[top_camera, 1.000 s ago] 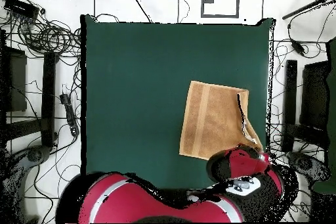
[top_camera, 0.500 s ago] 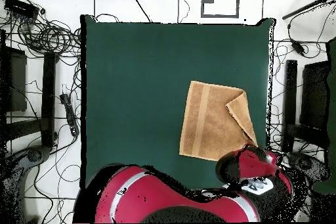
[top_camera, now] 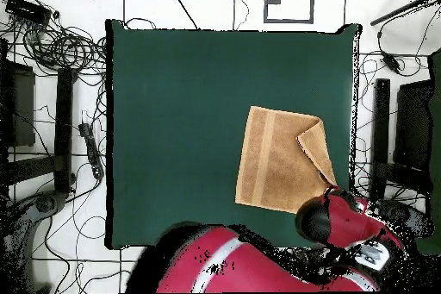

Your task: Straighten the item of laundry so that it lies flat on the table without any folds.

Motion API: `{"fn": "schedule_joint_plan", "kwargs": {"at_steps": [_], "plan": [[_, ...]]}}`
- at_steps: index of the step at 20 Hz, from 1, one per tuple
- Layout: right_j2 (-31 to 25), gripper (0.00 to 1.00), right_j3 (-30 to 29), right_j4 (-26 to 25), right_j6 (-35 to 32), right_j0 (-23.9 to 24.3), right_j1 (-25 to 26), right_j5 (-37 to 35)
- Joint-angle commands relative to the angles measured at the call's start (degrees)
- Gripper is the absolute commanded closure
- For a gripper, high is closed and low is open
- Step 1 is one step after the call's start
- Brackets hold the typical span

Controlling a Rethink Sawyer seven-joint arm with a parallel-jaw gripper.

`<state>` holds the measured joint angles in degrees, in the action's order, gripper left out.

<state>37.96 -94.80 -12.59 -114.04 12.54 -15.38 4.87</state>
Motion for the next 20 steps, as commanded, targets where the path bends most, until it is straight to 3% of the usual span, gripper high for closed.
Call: {"fn": "schedule_joint_plan", "kwargs": {"at_steps": [1, 7, 20], "plan": [[-27.6, 0.0, -2.1, -4.6, 0.7, 6.9, -7.1, -9.6], [-34.0, 0.0, -2.8, -4.7, -1.0, 9.6, -6.6, -11.1], [-31.0, 0.0, -6.9, -1.5, -5.2, 2.7, -10.9, -19.6]]}}
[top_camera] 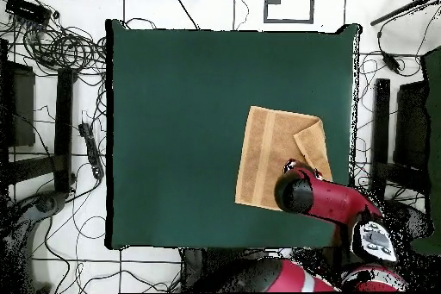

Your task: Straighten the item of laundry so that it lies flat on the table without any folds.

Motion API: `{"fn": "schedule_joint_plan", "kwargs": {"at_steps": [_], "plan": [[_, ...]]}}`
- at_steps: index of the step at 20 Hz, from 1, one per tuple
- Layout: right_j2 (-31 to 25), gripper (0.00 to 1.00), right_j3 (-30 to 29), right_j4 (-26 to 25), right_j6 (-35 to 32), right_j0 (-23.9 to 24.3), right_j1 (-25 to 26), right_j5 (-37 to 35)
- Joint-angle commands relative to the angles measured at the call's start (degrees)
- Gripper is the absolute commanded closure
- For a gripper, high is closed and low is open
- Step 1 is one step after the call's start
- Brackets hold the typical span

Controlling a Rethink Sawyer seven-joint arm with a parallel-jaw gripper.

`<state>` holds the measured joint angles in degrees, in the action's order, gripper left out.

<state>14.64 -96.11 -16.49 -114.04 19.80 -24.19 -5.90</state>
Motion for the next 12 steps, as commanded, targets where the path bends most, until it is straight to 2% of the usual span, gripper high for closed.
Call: {"fn": "schedule_joint_plan", "kwargs": {"at_steps": [1, 9, 12], "plan": [[-7.6, 0.0, -5.7, 2.2, -5.4, -4.9, -2.1, -8.4], [-8.0, 0.0, -6.1, 2.9, -6.8, -5.5, -1.8, -7.6], [-6.9, 0.0, -2.7, 2.9, -8.1, -6.6, 2.2, -4.0]]}}
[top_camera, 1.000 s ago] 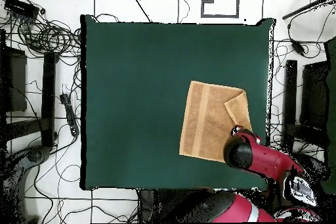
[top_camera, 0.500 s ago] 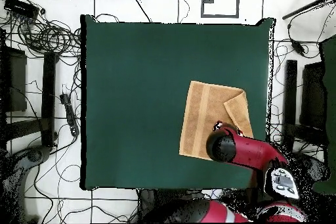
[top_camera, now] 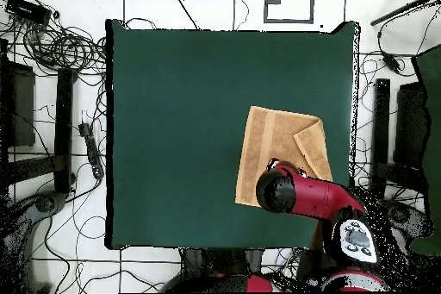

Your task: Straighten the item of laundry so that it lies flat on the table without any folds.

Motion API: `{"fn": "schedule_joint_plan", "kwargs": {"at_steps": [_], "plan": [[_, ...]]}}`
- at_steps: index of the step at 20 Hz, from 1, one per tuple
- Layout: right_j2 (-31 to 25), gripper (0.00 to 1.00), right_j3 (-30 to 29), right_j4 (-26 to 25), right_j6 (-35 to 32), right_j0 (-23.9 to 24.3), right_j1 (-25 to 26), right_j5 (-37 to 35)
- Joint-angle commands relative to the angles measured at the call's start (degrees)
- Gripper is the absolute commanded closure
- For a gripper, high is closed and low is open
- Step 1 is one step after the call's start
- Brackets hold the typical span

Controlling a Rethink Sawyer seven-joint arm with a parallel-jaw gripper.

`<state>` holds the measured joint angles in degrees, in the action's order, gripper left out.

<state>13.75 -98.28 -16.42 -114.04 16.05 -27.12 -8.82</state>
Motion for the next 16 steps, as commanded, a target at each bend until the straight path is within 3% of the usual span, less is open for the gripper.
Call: {"fn": "schedule_joint_plan", "kwargs": {"at_steps": [1, 4, 7, 13, 16], "plan": [[-4.6, 0.0, 2.5, 2.4, -8.0, -3.7, 7.9, 0.4], [-8.5, 0.0, 8.7, 0.7, -5.6, 0.0, 15.3, 7.2], [-9.8, 0.0, 12.0, 0.0, -5.3, 1.0, 19.2, 11.2], [-9.2, 0.0, 11.8, 2.4, -8.4, -1.9, 20.3, 13.9], [-11.3, 0.0, 9.8, 3.3, -8.6, -2.2, 18.5, 10.6]]}}
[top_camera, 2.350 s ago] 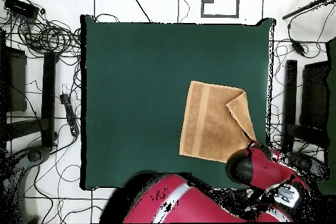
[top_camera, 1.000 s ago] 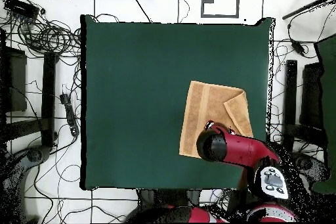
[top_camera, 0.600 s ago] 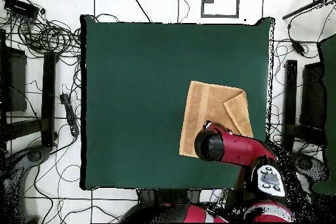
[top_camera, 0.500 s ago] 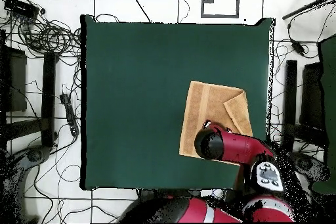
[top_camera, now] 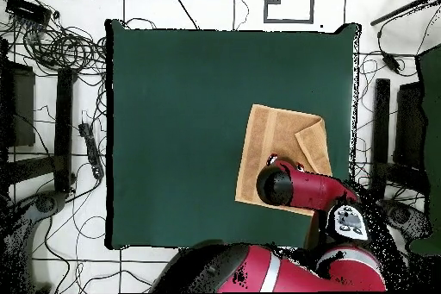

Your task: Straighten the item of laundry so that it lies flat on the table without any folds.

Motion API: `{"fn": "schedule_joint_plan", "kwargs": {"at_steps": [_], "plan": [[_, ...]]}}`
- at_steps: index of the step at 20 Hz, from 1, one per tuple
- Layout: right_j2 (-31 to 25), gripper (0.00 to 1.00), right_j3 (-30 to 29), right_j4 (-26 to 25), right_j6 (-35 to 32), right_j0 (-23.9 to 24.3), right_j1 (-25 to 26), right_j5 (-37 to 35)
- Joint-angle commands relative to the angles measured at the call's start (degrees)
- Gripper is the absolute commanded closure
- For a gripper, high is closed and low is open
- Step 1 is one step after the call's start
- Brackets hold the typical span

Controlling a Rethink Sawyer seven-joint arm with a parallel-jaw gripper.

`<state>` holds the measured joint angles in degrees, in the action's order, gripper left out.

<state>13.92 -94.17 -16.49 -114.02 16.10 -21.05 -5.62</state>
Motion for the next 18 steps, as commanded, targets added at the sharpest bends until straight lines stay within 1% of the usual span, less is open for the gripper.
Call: {"fn": "schedule_joint_plan", "kwargs": {"at_steps": [1, 4, 5, 6, 7, 10, 12, 15, 17, 18], "plan": [[-11.7, 0.0, 5.2, 3.8, -8.7, -2.7, 11.8, 6.0], [-11.9, 0.0, 4.0, 3.5, -8.3, -4.3, 10.1, 4.9], [-13.3, 0.0, 3.7, 2.4, -6.9, -3.7, 9.4, 4.2], [-12.4, 0.0, 3.6, 2.5, -7.1, -4.9, 9.0, 4.2], [-12.9, 0.0, 3.3, 2.6, -7.2, -5.1, 8.6, 3.8], [-12.7, 0.0, 2.4, 3.8, -8.7, -6.8, 8.1, 4.1], [-11.2, 0.0, 2.1, 5.4, -10.8, -8.9, 8.1, 5.0], [-10.3, 0.0, 1.9, 7.5, -12.7, -10.8, 8.0, 4.9], [-10.0, 0.0, 2.1, 8.4, -12.8, -11.6, 8.1, 4.5], [-9.9, 0.0, 2.4, 8.6, -12.3, -11.7, 8.0, 3.0]]}}
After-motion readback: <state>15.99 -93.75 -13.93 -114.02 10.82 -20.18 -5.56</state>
